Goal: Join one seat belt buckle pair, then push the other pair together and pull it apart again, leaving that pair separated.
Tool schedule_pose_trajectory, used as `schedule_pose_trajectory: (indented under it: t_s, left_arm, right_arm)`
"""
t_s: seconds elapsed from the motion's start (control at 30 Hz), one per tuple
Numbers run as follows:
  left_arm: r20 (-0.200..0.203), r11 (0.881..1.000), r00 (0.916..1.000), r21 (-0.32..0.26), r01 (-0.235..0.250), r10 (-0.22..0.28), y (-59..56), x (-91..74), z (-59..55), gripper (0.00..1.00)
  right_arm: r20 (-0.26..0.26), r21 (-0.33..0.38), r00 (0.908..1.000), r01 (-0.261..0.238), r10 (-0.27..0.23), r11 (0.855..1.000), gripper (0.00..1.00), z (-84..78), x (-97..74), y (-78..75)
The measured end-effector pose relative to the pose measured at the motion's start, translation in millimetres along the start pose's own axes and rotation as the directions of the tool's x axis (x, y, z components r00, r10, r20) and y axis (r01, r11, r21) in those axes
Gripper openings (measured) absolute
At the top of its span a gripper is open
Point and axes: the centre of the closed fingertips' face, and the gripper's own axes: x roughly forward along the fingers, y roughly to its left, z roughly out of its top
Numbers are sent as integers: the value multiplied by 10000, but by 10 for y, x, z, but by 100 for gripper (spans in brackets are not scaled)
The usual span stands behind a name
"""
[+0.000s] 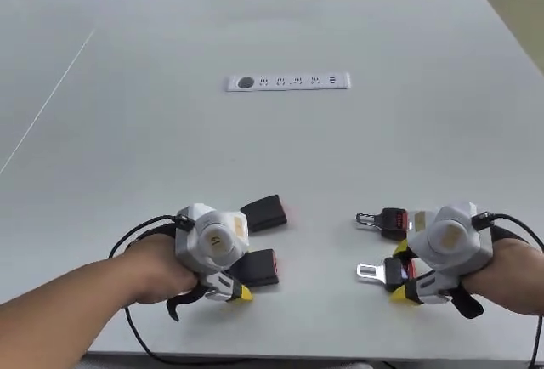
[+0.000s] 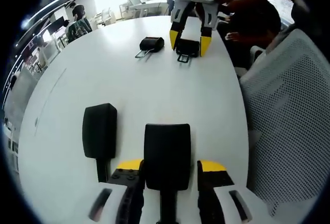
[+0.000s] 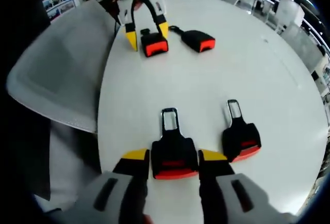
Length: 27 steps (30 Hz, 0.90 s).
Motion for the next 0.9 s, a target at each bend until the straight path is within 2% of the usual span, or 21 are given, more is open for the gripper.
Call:
schedule_pose_trajectory:
  t_s: [0.03,0.07,0.1,0.17,0.2,0.4,0.7,0.9]
  left_arm:
    - [-1,10000,10000,57,39,-39,-3,0,0,41]
    - [4,9996,10000,274,25,-25,11,-3,4,39]
    - [12,9993,10000,364,-17,16,24,-5,8,34]
    - [-35,9993,9999,353,116,-115,9,-11,5,34]
    - [-62,9979,9998,627,179,-175,9,-8,11,34]
    - [-397,9922,9985,1174,416,-372,-23,0,26,34]
    - [-889,9809,9933,1729,890,-745,-66,27,45,34]
    - [-949,9806,9926,1733,916,-760,-66,32,41,33]
  right_arm:
    - [-14,-49,10000,41,-41,10000,38,-11,9,-9]
    - [11,-398,10000,67,-67,9992,36,-6,6,-19]
    - [38,-327,10000,80,-78,9994,36,-2,2,-5]
    - [-10,-539,10000,58,-58,9985,35,-8,9,-10]
    - [-31,-576,10000,46,-48,9983,35,-9,9,-11]
    - [-283,-1147,9994,-240,209,9931,34,2,13,-3]
    - [-221,-1343,9992,-358,331,9903,35,14,17,-4]
    - [-89,-1195,9999,-150,140,9927,35,122,68,-11]
